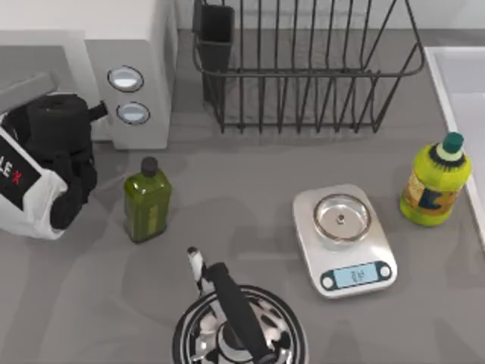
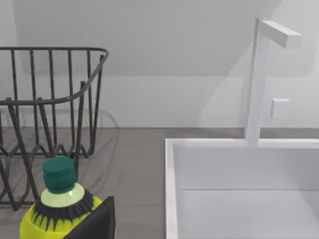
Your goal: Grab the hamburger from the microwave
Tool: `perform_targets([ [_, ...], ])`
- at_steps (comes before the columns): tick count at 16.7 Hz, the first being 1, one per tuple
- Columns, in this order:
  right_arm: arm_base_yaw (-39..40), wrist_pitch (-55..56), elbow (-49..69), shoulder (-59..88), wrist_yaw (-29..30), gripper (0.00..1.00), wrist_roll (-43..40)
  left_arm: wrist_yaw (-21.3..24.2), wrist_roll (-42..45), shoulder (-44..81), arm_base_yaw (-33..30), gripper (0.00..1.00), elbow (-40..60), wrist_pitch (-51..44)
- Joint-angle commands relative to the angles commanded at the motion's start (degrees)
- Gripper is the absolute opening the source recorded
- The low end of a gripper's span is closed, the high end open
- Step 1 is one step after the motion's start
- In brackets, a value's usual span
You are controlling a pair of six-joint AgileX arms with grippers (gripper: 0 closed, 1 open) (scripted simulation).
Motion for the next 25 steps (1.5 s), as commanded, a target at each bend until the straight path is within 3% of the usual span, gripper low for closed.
perform_targets([
  [7,0.0,0.0,0.0,0.0,0.0,1.0,0.0,0.15,-0.18,2.17,-3.03,0.0,-2.3,1.52],
  [20,0.0,0.0,0.0,0.0,0.0,1.0,0.0,0.15,-0.18,2.17,-3.03,0.98,-2.3,1.52],
  [25,0.0,0.0,0.0,0.0,0.0,1.0,0.0,0.15,-0.18,2.17,-3.03,1.0,-2.3,1.52],
])
